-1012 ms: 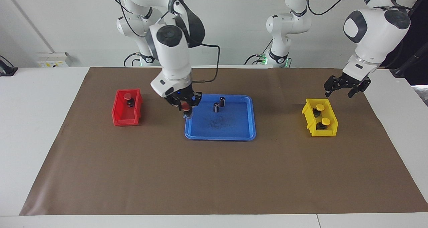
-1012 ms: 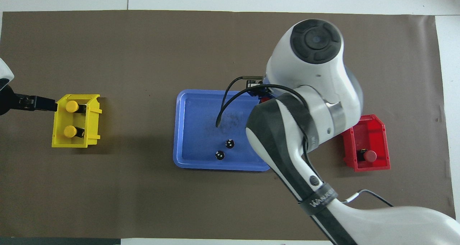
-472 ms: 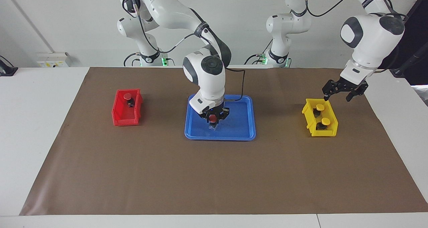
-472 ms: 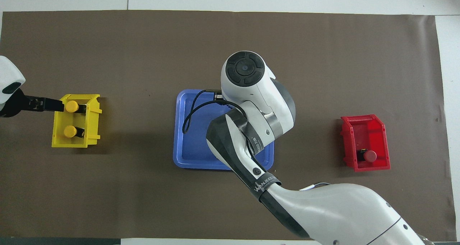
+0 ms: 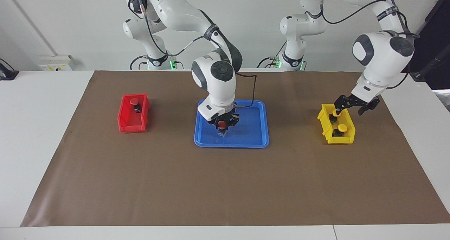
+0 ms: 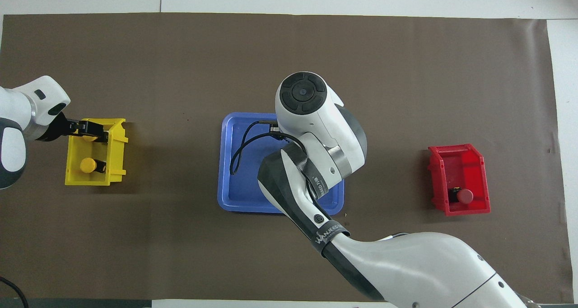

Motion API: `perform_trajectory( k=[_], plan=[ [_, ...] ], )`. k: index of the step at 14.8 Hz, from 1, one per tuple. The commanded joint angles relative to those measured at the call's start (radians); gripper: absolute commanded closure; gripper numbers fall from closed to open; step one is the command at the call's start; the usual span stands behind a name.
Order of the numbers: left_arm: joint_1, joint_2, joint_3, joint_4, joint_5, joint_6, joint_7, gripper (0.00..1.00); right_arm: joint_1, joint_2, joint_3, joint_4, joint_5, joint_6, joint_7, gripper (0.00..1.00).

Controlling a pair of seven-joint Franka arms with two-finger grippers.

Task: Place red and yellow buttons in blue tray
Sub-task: 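Place the red button in the tray while the left gripper reaches yellow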

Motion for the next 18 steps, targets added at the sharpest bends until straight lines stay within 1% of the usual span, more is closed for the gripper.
perform_trajectory(
  k=[1, 2, 3, 5, 7, 10, 11, 13, 14, 15, 16, 17, 18],
  plan=[
    [0.017, 0.001, -0.002, -0.002, -0.025, 0.017, -0.001, 0.36, 0.0, -0.035, 0.002, -0.053, 0.003, 0.029, 0.009, 0.59],
    [0.026, 0.001, -0.003, -0.005, -0.028, 0.018, -0.001, 0.39, 0.001, -0.035, 0.001, -0.052, 0.003, 0.032, 0.009, 0.44],
    [0.026, 0.001, -0.002, -0.006, -0.031, 0.021, -0.001, 0.43, 0.0, -0.035, 0.001, -0.044, 0.002, 0.026, 0.009, 0.36],
    [0.026, -0.001, -0.002, -0.009, -0.031, 0.024, -0.003, 0.46, -0.004, -0.038, -0.002, -0.03, 0.0, 0.023, 0.008, 0.32],
    [0.026, -0.004, -0.003, -0.032, -0.039, 0.056, -0.004, 0.46, -0.034, -0.073, -0.01, -0.018, -0.007, -0.003, -0.005, 0.31],
    [0.019, 0.02, -0.003, -0.04, -0.043, 0.085, -0.022, 0.46, -0.143, -0.176, -0.01, -0.044, -0.029, -0.075, -0.113, 0.31],
    [0.019, 0.027, -0.002, -0.04, -0.043, 0.096, -0.023, 0.46, -0.186, -0.234, -0.01, -0.1, -0.032, -0.095, -0.174, 0.31],
    [0.02, 0.033, -0.003, -0.04, -0.043, 0.105, -0.023, 0.46, -0.293, -0.395, -0.008, -0.292, -0.032, -0.031, -0.282, 0.31],
    [0.022, 0.033, -0.003, -0.04, -0.043, 0.107, -0.023, 0.47, -0.345, -0.474, -0.007, -0.39, -0.029, 0.001, -0.376, 0.31],
    [0.02, 0.034, -0.003, -0.04, -0.043, 0.109, -0.024, 0.57, -0.378, -0.536, -0.008, -0.471, -0.024, 0.015, -0.441, 0.31],
    [0.017, 0.036, -0.003, -0.037, -0.043, 0.109, -0.035, 0.7, -0.414, -0.582, -0.008, -0.531, -0.024, 0.017, -0.48, 0.31],
    [0.017, 0.037, -0.003, -0.028, -0.043, 0.104, -0.039, 0.85, -0.45, -0.611, -0.008, -0.575, -0.024, 0.017, -0.514, 0.31],
    [0.013, 0.046, -0.003, -0.01, -0.043, 0.092, -0.042, 0.94, -0.479, -0.636, -0.008, -0.617, -0.024, 0.021, -0.561, 0.32]
  ],
)
